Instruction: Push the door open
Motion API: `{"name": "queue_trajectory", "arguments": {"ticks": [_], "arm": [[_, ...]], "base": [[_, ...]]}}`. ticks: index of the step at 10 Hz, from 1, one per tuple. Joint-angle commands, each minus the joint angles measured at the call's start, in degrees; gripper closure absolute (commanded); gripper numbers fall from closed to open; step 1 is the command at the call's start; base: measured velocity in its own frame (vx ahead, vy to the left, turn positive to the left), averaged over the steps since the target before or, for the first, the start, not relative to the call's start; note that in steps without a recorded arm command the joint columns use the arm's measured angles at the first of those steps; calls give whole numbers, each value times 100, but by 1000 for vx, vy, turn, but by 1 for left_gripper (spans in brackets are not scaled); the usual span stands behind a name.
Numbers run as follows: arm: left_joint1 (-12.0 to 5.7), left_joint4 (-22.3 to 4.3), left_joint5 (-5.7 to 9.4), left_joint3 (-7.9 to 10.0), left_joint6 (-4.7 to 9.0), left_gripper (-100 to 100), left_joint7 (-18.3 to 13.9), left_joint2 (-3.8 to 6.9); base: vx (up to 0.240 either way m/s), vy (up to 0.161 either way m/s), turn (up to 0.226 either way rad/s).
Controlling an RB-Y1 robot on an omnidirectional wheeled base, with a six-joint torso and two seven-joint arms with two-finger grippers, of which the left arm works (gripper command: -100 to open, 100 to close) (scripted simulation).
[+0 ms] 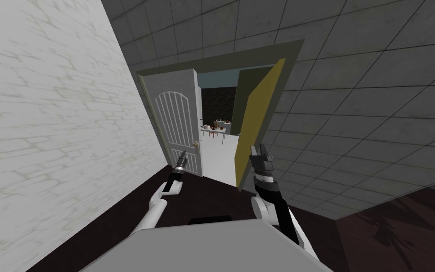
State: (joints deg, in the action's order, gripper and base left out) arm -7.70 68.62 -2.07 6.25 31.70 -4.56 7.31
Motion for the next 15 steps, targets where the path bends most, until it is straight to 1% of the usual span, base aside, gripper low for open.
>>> {"name": "queue_trajectory", "arguments": {"ticks": [1, 3, 8, 9, 13, 14, 15], "arm": [[-146, -258, -8, 14, 5, -100, -28, 16], [-349, -603, -27, 29, -7, -100, -76, 32], [-829, -1395, -69, 64, -35, -100, -190, 67], [-829, -1416, -69, 64, -35, -100, -190, 67], [-1178, -2007, -100, 89, -55, -100, -272, 91], [-1343, -2287, -115, 101, -64, -100, -311, 102], [-1418, -2414, -121, 107, -69, -100, -329, 107]], "base": [[16, 67, -69], [31, 98, -138], [30, 133, -127], [26, 92, -38], [15, 103, -104], [25, 143, -206], [25, 176, -135]]}}
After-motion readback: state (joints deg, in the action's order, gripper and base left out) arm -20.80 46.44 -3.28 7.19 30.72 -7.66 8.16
